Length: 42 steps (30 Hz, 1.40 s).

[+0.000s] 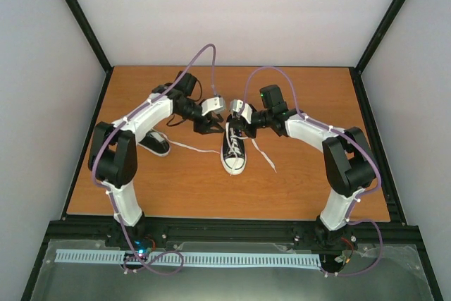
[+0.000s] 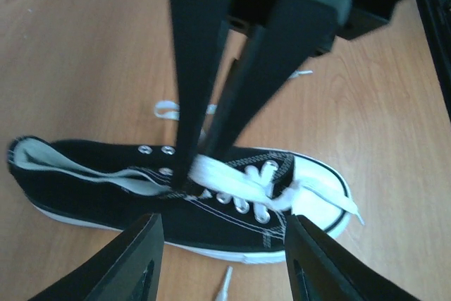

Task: Tie the shoes
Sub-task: Wrap the shoelace around the shoelace.

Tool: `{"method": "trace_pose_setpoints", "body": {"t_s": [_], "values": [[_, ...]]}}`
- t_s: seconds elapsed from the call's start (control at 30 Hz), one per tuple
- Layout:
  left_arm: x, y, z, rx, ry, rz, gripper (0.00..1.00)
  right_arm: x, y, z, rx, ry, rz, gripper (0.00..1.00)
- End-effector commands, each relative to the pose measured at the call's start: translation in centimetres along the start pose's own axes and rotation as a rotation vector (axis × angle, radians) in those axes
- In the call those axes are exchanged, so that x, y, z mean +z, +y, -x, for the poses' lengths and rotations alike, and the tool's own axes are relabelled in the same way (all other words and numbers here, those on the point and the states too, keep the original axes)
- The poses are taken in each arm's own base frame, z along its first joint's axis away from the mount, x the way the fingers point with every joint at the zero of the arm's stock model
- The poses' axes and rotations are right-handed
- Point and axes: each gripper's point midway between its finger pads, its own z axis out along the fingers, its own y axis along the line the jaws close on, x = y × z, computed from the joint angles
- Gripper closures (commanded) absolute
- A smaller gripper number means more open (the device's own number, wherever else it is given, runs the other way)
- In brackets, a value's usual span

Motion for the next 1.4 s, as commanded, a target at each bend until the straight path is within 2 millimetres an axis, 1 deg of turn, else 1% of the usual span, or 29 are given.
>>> {"method": "trace_pose_setpoints", "body": {"t_s": [0.0,0.13,0.27,0.4,0.57,0.7,0.77,0.83,0.93,1.03,1.1,1.17,1.23,1.3,1.37], "values": [[-0.6,1.8,4.0,0.096,-0.092,0.027,0.49,-0.8,0.2,1.5,-0.057,-0.046,0.001,0.97],[-0.1,2.0,4.0,0.079,-0.095,0.01,0.52,-0.7,0.2,1.4,-0.056,-0.043,0.0,0.96],[0.5,1.3,3.5,0.073,-0.088,-0.027,0.58,-0.7,0.0,1.5,-0.061,-0.043,-0.007,0.94],[0.8,0.7,3.1,0.092,-0.077,-0.045,0.7,-0.8,-0.1,1.8,-0.064,-0.048,-0.006,0.94],[1.2,0.8,2.6,0.087,-0.061,-0.042,0.82,-0.9,-0.1,1.9,-0.065,-0.052,-0.008,0.94],[1.4,0.8,2.4,0.083,-0.052,-0.039,0.98,-1.0,-0.1,2.0,-0.064,-0.049,-0.012,0.92],[1.5,1.0,2.5,0.066,-0.053,-0.029,0.99,-1.1,0.0,1.9,-0.064,-0.039,-0.021,0.88],[1.4,1.5,2.7,0.03,-0.063,0.002,0.99,-1.4,-0.1,1.5,-0.063,-0.012,-0.04,0.83],[1.3,2.7,3.3,-0.058,-0.1,0.071,0.99,-2.0,-0.3,-0.1,-0.039,0.049,-0.09,0.76],[1.4,3.6,3.4,-0.175,-0.143,0.118,0.99,-2.6,0.6,-1.1,-0.003,0.07,-0.103,0.61],[1.5,3.9,3.2,-0.252,-0.165,0.14,0.99,-2.7,1.1,-1.3,0.033,0.07,-0.111,0.56],[1.4,4.1,3.1,-0.302,-0.19,0.16,0.99,-2.6,1.5,-1.4,0.069,0.059,-0.129,0.48],[1.2,4.1,3.4,-0.348,-0.221,0.164,0.99,-2.0,1.8,-1.3,0.066,0.046,-0.131,0.44],[1.1,4.1,3.8,-0.399,-0.249,0.152,0.99,-1.4,1.3,-1.4,0.078,0.045,-0.143,0.43],[1.1,4.1,4.1,-0.438,-0.27,0.147,0.99,-0.9,0.3,-1.4,0.105,0.042,-0.168,0.42]]}}
